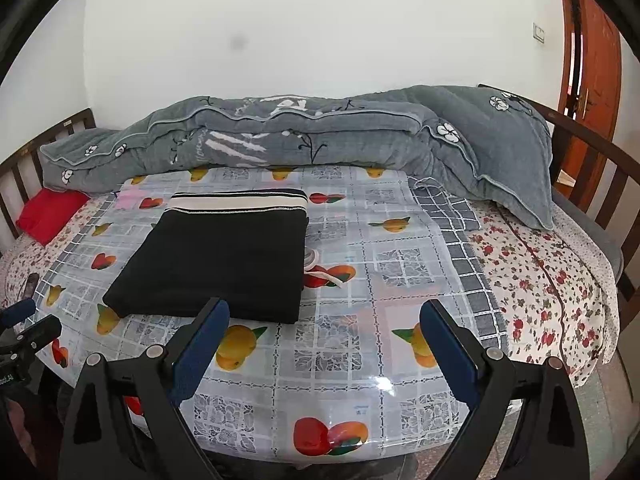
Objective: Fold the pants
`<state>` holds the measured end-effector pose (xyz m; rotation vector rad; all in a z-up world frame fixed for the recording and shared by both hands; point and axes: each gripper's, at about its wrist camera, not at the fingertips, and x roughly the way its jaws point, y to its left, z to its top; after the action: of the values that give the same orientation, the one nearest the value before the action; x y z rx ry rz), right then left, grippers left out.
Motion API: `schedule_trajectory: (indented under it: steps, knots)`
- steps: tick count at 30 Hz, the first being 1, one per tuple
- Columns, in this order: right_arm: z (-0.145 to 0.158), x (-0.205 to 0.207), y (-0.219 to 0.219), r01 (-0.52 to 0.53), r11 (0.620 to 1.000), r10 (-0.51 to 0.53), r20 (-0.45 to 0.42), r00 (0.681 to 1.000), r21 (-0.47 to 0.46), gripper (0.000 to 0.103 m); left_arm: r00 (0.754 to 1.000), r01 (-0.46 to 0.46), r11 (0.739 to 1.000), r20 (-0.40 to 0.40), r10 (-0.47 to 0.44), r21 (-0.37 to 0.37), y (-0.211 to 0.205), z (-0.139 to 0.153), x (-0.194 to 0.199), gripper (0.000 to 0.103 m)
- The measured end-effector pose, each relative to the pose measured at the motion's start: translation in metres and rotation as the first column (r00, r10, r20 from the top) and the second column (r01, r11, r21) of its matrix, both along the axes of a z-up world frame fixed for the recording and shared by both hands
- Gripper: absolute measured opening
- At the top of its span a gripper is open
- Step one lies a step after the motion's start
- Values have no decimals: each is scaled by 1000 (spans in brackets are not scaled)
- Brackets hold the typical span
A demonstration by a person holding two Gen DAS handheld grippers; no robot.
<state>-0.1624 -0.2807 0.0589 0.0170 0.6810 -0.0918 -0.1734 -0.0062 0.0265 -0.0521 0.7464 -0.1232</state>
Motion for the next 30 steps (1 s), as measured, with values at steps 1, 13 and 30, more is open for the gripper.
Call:
schedule_trajectory:
  steps: [1,13,30]
  knots:
    - [0,0,0,1,1000,-1,0,1000,-1,95,1000,-1,1000,0,1,-1,1,0,0,86]
    - [-2,-1,5,3,1000,-3,-3,1000,-16,95,1000,-10,1000,3,10,-8,3,2,2,86]
    - [-4,1,6,-4,1000,4,-6,1000,-21,95,1000,-17,1000,5,17,-8,5,4,2,86]
